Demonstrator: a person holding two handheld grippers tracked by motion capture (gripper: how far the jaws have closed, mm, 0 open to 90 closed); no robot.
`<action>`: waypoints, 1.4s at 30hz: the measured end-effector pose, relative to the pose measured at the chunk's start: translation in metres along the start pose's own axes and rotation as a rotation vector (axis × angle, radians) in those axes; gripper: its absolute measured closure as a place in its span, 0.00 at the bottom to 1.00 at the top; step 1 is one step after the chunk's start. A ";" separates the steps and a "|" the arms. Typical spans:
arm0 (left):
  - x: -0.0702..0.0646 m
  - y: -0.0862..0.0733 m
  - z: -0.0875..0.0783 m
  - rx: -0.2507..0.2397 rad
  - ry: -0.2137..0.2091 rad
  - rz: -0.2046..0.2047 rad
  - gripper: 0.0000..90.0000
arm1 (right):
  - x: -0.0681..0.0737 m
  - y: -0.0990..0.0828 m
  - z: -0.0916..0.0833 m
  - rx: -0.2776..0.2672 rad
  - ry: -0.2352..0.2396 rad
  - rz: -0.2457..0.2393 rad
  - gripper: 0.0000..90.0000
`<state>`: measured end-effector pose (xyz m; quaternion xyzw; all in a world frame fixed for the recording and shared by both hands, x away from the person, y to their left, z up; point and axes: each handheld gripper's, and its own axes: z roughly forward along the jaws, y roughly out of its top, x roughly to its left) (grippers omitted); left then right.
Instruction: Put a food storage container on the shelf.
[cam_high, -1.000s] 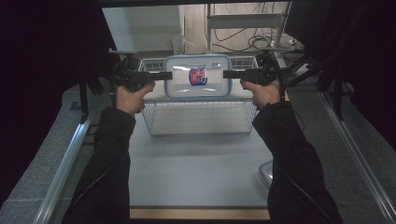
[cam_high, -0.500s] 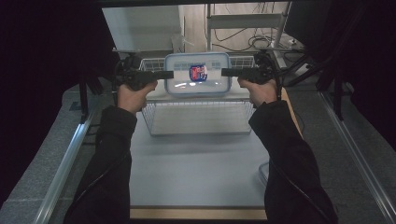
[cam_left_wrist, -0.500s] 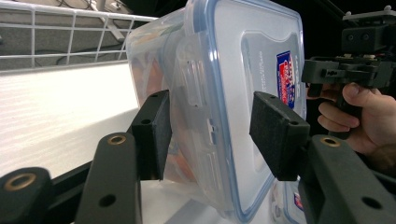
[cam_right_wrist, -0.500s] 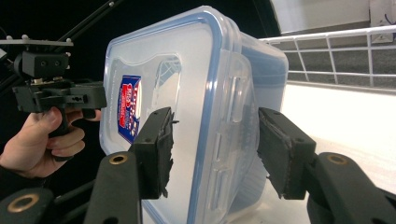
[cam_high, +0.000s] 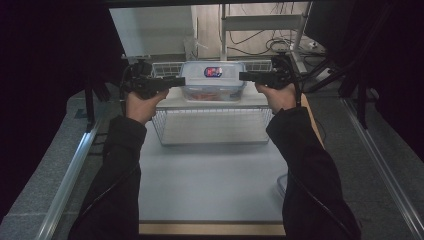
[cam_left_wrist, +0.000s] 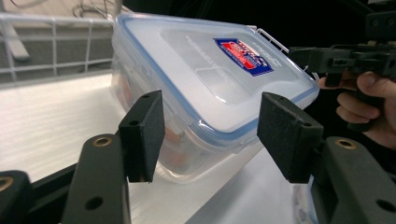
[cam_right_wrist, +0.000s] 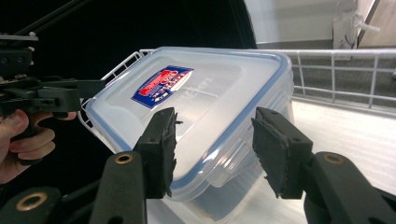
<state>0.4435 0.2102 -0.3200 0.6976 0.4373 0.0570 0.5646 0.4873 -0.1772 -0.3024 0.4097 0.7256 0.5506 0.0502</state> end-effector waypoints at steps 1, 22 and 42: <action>-0.002 0.000 -0.003 -0.006 0.000 0.014 0.44 | 0.002 0.000 -0.002 0.000 -0.005 -0.019 0.57; -0.024 -0.056 -0.025 -0.019 0.083 0.217 0.22 | 0.037 -0.047 -0.014 0.103 0.009 -0.262 0.99; -0.035 -0.092 -0.024 0.018 0.087 0.266 0.12 | 0.023 -0.048 0.009 0.112 -0.066 -0.241 0.99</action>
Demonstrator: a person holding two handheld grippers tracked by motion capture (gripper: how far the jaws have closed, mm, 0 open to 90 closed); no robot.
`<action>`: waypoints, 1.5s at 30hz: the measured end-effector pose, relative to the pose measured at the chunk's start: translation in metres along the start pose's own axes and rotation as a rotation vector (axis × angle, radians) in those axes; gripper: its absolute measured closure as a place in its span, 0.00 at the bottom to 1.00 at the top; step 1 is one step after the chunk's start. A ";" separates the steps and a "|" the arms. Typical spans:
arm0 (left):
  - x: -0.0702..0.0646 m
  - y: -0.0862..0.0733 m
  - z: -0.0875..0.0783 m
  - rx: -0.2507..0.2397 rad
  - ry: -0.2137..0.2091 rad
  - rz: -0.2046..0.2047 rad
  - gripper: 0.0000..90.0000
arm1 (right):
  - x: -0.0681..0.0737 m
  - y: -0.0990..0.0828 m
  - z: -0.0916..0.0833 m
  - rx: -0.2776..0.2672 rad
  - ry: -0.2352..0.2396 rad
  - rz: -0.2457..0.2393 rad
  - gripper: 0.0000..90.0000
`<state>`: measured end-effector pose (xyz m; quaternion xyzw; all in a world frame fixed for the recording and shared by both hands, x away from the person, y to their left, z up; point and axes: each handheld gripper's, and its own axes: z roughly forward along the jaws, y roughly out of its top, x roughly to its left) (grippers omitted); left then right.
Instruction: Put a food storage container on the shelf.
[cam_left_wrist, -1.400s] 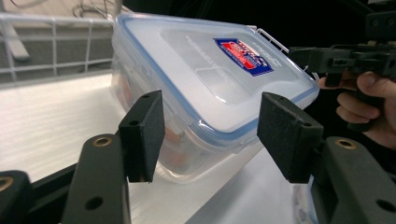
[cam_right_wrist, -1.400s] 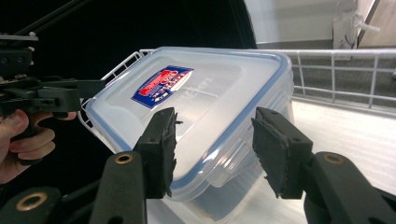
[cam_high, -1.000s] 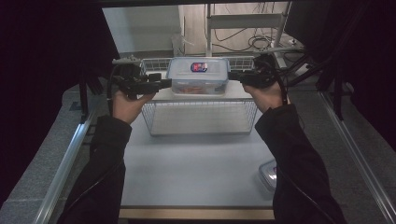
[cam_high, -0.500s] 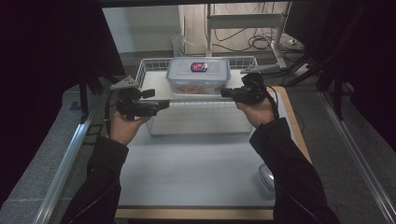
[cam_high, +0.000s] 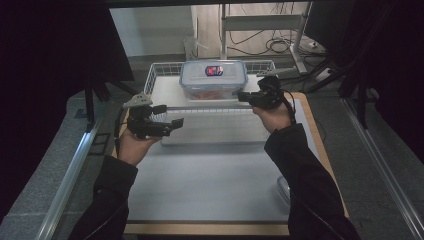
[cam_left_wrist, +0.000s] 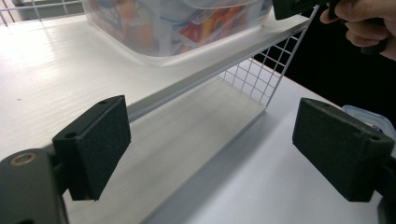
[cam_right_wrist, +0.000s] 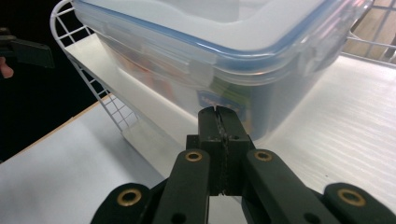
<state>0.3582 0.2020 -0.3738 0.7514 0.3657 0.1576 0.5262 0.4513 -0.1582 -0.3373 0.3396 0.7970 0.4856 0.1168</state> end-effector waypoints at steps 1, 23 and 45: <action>-0.001 -0.001 -0.001 0.000 0.002 0.002 0.12 | 0.003 0.000 -0.001 -0.002 0.008 -0.006 0.99; -0.046 -0.046 0.006 0.116 0.071 0.144 0.04 | 0.043 -0.065 -0.026 0.045 0.011 -0.100 0.44; -0.074 -0.134 -0.002 0.192 0.145 0.173 0.03 | 0.048 -0.160 -0.044 0.079 -0.034 -0.050 0.09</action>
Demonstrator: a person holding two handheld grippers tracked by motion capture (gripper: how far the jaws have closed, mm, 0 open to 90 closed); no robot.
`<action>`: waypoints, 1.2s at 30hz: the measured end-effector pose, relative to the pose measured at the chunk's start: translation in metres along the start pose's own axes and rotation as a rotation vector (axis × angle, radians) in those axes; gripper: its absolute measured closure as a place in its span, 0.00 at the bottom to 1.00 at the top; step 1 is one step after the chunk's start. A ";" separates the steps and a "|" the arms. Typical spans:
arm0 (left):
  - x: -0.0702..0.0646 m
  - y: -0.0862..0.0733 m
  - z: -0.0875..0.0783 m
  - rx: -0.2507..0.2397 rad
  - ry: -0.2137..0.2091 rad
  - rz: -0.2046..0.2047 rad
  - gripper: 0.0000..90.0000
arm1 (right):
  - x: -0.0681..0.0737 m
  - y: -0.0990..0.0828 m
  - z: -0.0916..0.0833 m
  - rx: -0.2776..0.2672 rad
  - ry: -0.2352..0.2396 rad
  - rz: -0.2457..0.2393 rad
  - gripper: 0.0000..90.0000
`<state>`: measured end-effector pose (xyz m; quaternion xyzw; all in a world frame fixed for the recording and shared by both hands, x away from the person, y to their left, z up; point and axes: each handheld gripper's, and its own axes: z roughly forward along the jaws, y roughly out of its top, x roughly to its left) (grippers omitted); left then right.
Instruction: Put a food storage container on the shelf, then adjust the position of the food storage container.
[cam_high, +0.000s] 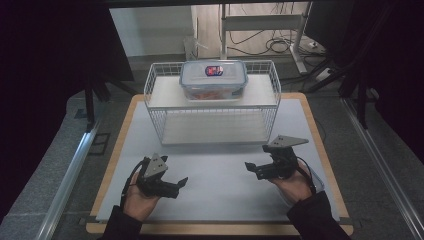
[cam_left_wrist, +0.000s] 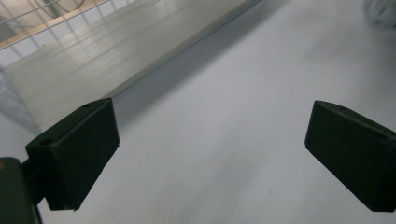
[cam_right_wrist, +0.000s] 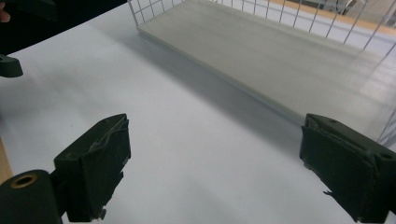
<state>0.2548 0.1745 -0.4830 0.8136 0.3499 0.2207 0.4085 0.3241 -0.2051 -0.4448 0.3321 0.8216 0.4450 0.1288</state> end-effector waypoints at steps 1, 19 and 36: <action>-0.001 -0.003 -0.001 -0.002 0.001 -0.005 0.03 | 0.001 -0.004 0.000 -0.006 0.003 0.010 0.08; 0.000 -0.034 -0.001 0.002 0.034 -0.047 0.03 | 0.014 -0.035 0.005 0.089 -0.064 -0.033 0.02; -0.001 -0.034 -0.002 -0.005 0.028 -0.050 0.04 | -0.016 -0.047 -0.043 0.119 -0.142 0.036 0.93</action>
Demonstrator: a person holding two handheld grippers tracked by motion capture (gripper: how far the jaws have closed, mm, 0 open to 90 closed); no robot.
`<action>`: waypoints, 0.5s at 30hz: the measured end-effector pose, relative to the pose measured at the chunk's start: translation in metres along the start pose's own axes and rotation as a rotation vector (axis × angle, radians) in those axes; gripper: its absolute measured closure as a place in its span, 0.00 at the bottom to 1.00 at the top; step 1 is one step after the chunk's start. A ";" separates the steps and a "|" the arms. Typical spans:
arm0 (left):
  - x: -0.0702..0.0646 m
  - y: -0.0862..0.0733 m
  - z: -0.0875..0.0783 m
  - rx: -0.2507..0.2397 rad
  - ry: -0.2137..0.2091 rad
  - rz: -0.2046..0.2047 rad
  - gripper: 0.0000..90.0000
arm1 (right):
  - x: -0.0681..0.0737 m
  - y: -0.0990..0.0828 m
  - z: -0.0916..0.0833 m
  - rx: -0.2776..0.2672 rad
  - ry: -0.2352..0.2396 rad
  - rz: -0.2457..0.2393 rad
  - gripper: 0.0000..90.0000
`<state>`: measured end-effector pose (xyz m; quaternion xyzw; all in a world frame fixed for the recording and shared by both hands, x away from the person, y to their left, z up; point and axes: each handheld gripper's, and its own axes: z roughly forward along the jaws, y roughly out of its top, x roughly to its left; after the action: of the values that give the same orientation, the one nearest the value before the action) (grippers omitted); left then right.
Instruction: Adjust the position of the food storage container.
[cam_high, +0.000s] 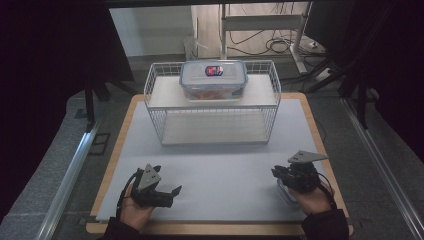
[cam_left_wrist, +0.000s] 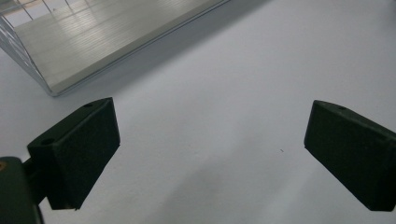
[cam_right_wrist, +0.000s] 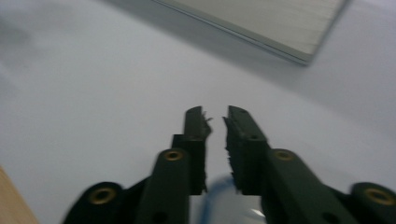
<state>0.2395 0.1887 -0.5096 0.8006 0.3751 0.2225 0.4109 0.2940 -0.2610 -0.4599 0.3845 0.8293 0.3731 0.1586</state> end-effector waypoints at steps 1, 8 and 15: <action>0.000 0.000 0.000 0.002 0.000 -0.002 0.04 | -0.003 -0.002 -0.003 0.000 -0.011 0.004 0.96; 0.000 0.000 0.000 0.006 -0.005 -0.007 0.04 | -0.030 -0.018 -0.030 -0.040 -0.084 0.094 1.00; 0.000 0.000 0.000 0.010 -0.011 -0.011 0.04 | -0.052 -0.037 -0.054 -0.051 -0.180 0.159 1.00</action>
<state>0.2401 0.1888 -0.5099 0.8016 0.3786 0.2140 0.4102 0.2788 -0.3428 -0.4518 0.4768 0.7689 0.3696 0.2120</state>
